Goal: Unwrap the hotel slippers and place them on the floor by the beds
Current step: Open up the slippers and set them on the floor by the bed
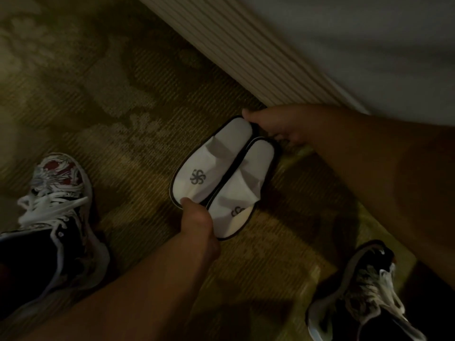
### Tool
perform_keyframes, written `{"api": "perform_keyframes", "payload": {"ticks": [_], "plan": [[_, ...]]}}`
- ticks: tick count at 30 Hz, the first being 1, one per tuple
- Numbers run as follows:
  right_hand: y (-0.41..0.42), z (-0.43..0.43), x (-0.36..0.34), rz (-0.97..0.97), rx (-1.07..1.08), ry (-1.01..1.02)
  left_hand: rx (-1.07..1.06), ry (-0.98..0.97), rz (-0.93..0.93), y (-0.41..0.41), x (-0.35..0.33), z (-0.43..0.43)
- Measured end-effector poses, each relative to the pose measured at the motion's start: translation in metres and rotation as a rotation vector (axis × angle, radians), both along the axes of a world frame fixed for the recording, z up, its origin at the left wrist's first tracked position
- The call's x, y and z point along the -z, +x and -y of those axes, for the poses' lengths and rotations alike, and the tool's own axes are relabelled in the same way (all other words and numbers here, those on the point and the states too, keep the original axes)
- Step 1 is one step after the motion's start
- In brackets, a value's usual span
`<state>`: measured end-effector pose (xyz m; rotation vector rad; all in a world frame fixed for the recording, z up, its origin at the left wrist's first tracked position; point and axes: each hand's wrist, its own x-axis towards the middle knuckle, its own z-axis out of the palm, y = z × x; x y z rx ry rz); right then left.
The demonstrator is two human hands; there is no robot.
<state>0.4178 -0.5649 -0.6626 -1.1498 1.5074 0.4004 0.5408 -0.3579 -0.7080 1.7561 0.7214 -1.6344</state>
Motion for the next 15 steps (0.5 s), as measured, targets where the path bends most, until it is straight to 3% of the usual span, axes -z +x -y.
{"api": "perform_keyframes", "payload": {"ticks": [7, 15], "plan": [[0.003, -0.022, -0.046, -0.01, -0.009, -0.015, -0.03, -0.058, -0.041, 0.0, -0.047, -0.001], [-0.001, -0.082, -0.123, 0.036, 0.067, -0.123, 0.076, -0.188, 0.034, -0.007, -0.121, -0.011]]}}
